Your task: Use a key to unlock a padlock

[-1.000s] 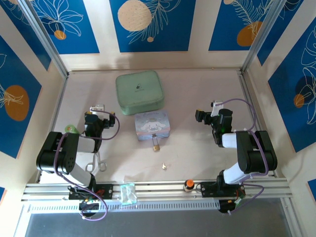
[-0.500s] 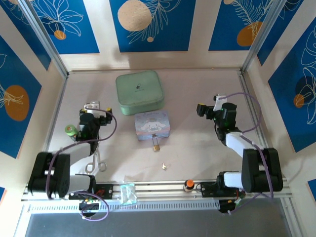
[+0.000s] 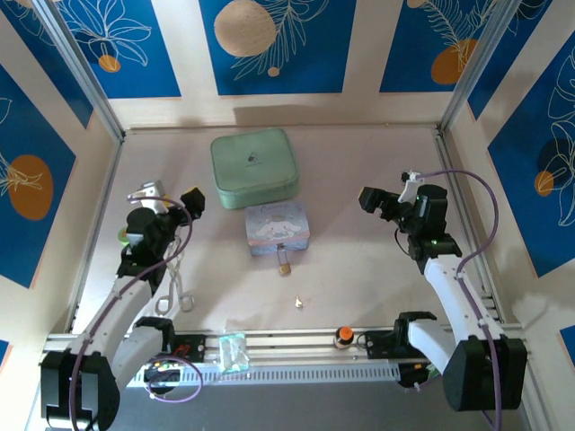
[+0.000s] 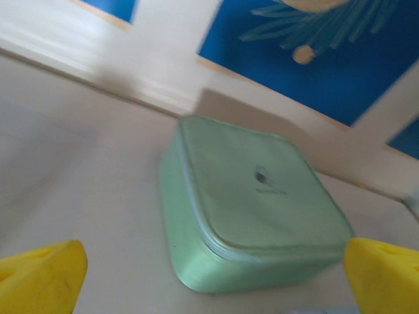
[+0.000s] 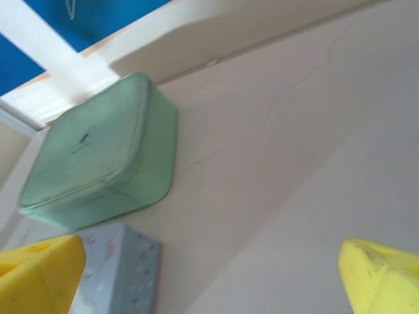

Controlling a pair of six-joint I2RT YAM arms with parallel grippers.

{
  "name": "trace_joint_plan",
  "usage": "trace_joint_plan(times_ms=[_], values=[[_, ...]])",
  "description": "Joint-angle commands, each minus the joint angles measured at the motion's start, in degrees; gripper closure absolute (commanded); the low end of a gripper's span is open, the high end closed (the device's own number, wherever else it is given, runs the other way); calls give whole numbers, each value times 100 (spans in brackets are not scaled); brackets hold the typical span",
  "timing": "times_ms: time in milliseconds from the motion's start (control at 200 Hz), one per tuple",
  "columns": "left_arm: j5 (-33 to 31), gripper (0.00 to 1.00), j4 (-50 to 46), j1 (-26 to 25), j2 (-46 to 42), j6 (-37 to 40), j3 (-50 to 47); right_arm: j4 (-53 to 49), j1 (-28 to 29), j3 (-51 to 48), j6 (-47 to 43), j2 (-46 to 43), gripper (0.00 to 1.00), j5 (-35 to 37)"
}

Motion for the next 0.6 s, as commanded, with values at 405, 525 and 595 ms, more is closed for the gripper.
trace_joint_plan(times_ms=[405, 525, 595], values=[[849, 1, -3209, -2113, -339, -362, 795, -3167, 3282, 761, 886, 333, 1, 1162], [753, 1, -3169, -2779, -123, -595, 730, -3218, 4065, 671, 1424, 572, 2, 1376], [642, 1, -3146, -3086, -35, -742, 699, -3245, 4513, 669, 1718, 766, 2, 1602]])
